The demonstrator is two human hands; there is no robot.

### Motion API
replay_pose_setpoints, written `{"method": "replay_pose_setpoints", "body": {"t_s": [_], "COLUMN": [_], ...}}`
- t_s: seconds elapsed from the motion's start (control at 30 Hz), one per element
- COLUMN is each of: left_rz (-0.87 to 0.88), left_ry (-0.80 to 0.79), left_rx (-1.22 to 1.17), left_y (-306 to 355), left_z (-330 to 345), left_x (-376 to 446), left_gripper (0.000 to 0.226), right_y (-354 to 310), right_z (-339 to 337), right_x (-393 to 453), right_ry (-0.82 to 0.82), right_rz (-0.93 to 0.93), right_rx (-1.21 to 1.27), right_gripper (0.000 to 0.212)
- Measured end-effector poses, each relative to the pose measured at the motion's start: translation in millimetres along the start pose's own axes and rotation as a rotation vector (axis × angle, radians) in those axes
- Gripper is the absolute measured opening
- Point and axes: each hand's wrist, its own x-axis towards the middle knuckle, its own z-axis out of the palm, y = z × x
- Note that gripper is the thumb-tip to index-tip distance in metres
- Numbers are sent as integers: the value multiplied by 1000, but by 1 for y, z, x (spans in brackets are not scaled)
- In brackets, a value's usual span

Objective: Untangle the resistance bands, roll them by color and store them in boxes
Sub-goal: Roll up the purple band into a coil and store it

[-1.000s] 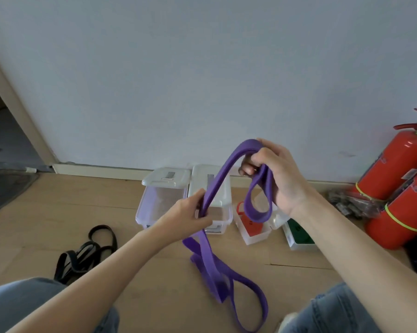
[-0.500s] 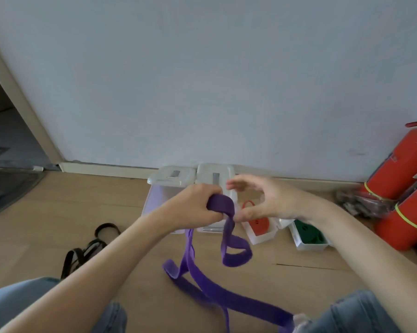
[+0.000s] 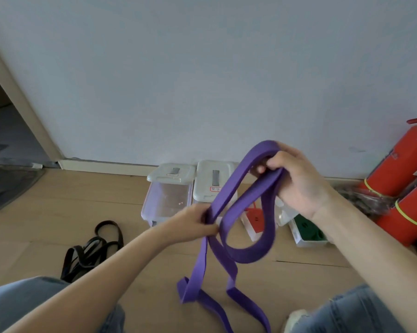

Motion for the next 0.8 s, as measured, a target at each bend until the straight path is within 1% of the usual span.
{"method": "replay_pose_setpoints", "body": {"t_s": [0.03, 0.07, 0.1, 0.13, 0.17, 0.2, 0.23, 0.27, 0.3, 0.33, 0.37, 0.4, 0.43, 0.47, 0.5, 0.53, 0.57, 0.6, 0.63, 0.67, 0.7, 0.73, 0.77, 0.8], "left_rz": [30, 68, 121, 186, 239, 253, 202, 126, 76, 65, 80, 97, 107, 114, 116, 116, 110, 94, 69, 45, 19, -17, -52, -63], "left_ry": [58, 157, 287, 404, 467, 470, 419, 319, 212, 134, 97, 80, 77, 88, 102, 119, 123, 114, 90, 50, -3, -54, -61, -30], "left_rx": [-92, -227, -400, -554, -631, -591, -441, -230, -41, 70, 100, 95, 87, 86, 88, 80, 50, 17, 11, 43, 107, 179, 225, 229], "left_y": [9, 20, 30, 38, 43, 45, 44, 42, 39, 37, 37, 37, 37, 35, 32, 29, 25, 20, 12, 3, -5, -10, -11, -8], "left_z": [-12, -26, -41, -57, -70, -77, -77, -70, -59, -46, -34, -26, -21, -20, -20, -20, -17, -12, -5, 2, 9, 11, 7, -1], "left_x": [-1, -2, -5, -8, -11, -14, -15, -16, -15, -13, -10, -7, -4, -2, -1, 0, 0, 0, -1, -1, -2, -3, -4, -4], "left_gripper": [14, 19, 23, 26, 24, 17, 10, 7, 9, 11, 14, 18, 22, 24, 22, 17, 13, 15, 20, 26, 28, 28, 26, 27], "right_y": [-6, -8, -9, -7, -6, -4, -1, 3, 9, 16, 26, 35, 43, 48, 49, 46, 43, 39, 34, 28, 22, 16, 12, 9], "right_z": [-6, -13, -19, -25, -30, -31, -33, -32, -27, -19, -11, -4, 3, 9, 11, 13, 15, 18, 18, 18, 15, 11, 6, 1], "right_x": [0, 1, 1, -1, -3, -6, -7, -8, -9, -10, -10, -10, -11, -12, -11, -10, -10, -10, -9, -8, -7, -6, -6, -6], "right_ry": [42, 73, 72, 14, -67, -143, -200, -233, -269, -324, -373, -402, -396, -350, -290, -241, -206, -195, -198, -202, -193, -176, -153, -108], "right_rz": [-2, 24, 63, 132, 238, 348, 411, 432, 410, 381, 356, 331, 288, 231, 186, 174, 171, 172, 158, 133, 96, 67, 50, 41], "right_rx": [-71, -222, -440, -657, -804, -876, -857, -784, -750, -772, -854, -938, -1012, -1054, -1060, -1032, -953, -812, -617, -401, -244, -183, -223, -340], "right_gripper": [27, 30, 27, 19, 11, 29, 55, 74, 83, 83, 75, 61, 45, 28, 17, 12, 12, 13, 9, 7, 12, 15, 16, 14]}}
